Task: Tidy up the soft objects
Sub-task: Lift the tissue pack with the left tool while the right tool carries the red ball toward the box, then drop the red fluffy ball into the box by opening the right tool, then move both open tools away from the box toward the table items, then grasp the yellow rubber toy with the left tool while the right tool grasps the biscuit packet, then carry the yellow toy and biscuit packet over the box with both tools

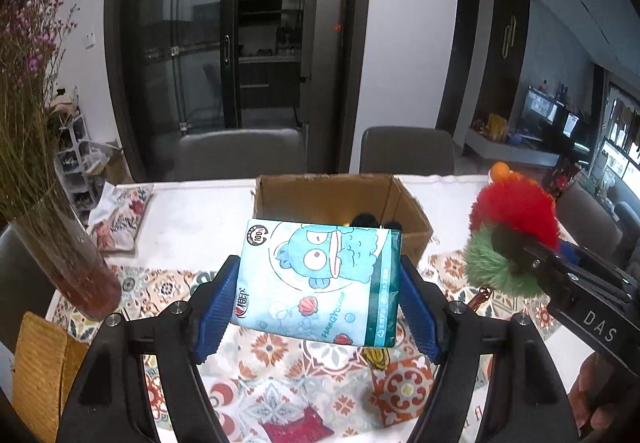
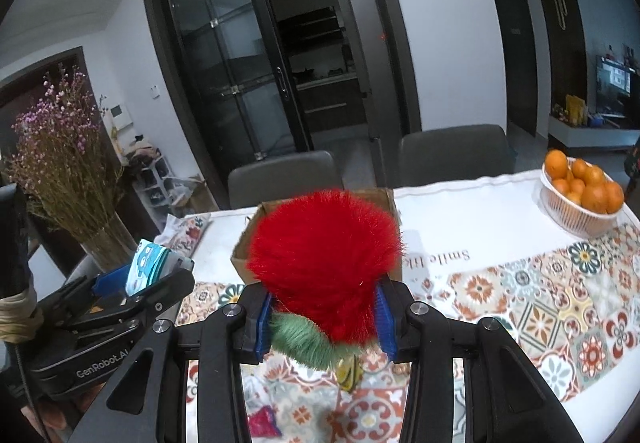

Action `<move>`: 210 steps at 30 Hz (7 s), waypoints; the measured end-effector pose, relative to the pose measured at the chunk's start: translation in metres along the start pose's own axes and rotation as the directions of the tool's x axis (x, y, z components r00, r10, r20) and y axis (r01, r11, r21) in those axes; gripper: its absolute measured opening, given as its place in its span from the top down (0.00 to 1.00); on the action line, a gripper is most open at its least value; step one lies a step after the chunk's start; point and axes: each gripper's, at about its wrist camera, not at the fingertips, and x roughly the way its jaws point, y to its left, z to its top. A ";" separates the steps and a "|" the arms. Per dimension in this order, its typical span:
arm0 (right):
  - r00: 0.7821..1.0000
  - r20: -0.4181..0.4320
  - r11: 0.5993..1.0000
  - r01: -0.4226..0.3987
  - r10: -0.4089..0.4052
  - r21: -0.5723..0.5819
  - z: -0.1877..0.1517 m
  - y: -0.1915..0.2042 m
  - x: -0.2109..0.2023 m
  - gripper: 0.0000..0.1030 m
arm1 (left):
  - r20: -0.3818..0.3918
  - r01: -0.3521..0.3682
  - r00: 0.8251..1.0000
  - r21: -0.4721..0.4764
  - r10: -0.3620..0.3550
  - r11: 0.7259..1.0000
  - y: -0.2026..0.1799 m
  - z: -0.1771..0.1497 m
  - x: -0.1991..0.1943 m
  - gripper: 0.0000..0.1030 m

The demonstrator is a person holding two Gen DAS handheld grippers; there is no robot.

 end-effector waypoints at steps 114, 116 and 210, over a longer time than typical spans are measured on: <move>0.908 -0.418 0.992 -0.032 -0.024 -0.126 -0.041 -0.084 0.107 0.19 | -0.301 -0.053 0.951 0.055 0.067 0.997 -0.056 -0.063 0.096 0.14; 0.897 -0.441 0.991 -0.039 -0.021 -0.128 -0.048 -0.088 0.114 0.19 | -0.313 -0.049 0.948 0.048 0.062 0.998 -0.057 -0.069 0.102 0.14; 0.924 -0.382 0.999 0.017 -0.030 -0.037 -0.069 -0.074 0.107 0.54 | -0.246 0.027 0.967 -0.136 -0.060 0.990 -0.045 -0.080 0.110 0.74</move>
